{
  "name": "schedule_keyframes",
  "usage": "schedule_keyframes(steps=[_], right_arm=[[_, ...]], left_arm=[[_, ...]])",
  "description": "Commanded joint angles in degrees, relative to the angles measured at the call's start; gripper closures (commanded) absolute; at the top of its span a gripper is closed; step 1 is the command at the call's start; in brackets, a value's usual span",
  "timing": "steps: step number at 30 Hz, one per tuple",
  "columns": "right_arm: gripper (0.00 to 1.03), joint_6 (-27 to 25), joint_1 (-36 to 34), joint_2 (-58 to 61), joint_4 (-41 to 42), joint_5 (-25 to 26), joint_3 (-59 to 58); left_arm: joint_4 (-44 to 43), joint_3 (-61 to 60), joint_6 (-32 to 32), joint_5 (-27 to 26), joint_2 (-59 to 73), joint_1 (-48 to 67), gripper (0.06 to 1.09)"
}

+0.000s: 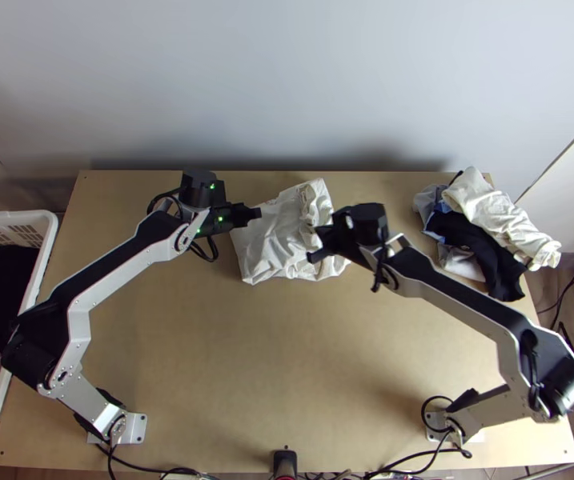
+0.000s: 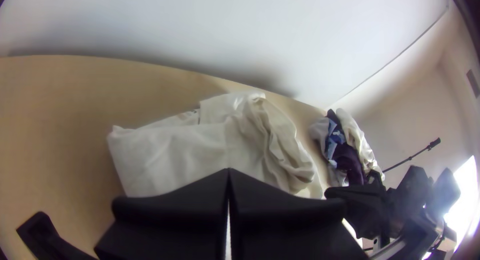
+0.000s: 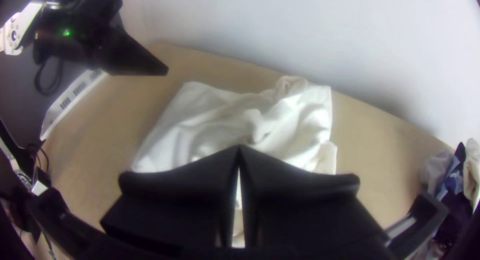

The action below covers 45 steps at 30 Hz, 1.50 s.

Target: Fold the t-shirt

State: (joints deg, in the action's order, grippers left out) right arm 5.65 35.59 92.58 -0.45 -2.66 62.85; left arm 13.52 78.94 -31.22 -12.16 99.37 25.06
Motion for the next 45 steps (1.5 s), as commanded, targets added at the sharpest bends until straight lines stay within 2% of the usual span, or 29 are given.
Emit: schedule_keyframes(steps=[1, 12, 19, 24, 29, 36, 40, 45], right_arm=[[1.0, -1.08, 3.34, 6.74, 1.77, 0.19, 7.46], [1.0, -2.4, 9.05, 18.69, -1.66, 0.11, 18.19], [1.0, -2.93, 8.88, 23.18, -1.57, 0.19, 15.2], [1.0, -3.36, 5.45, 24.85, -1.49, 0.19, 15.29], [1.0, -3.36, 3.52, 24.58, -1.49, 0.19, 15.72], [1.0, -3.19, 3.08, 23.62, -1.49, 0.81, 15.55], [1.0, -2.84, 2.9, 21.16, -1.57, 0.9, 14.85], [1.0, -2.84, 4.04, 18.08, -1.66, 0.9, 14.23]], left_arm=[[-1.57, -2.74, 0.02, 0.03, -0.5, 0.17, 1.05], [-3.15, -5.64, -0.33, 0.03, -1.64, -1.15, 1.05], [-3.24, -5.9, -0.95, 0.03, -2.34, -1.59, 1.05], [-3.32, -6.16, -1.56, 0.03, -2.08, -0.54, 1.05], [-5.87, -8.54, -1.3, 0.03, -1.64, 2.89, 1.05], [-6.22, -10.12, 3.27, 0.03, 4.34, 5.88, 1.05], [-2.0, -8.71, 5.29, 2.06, 9.96, 4.65, 1.05], [-2.53, -9.59, 5.12, 3.9, 10.84, 3.33, 1.05]])
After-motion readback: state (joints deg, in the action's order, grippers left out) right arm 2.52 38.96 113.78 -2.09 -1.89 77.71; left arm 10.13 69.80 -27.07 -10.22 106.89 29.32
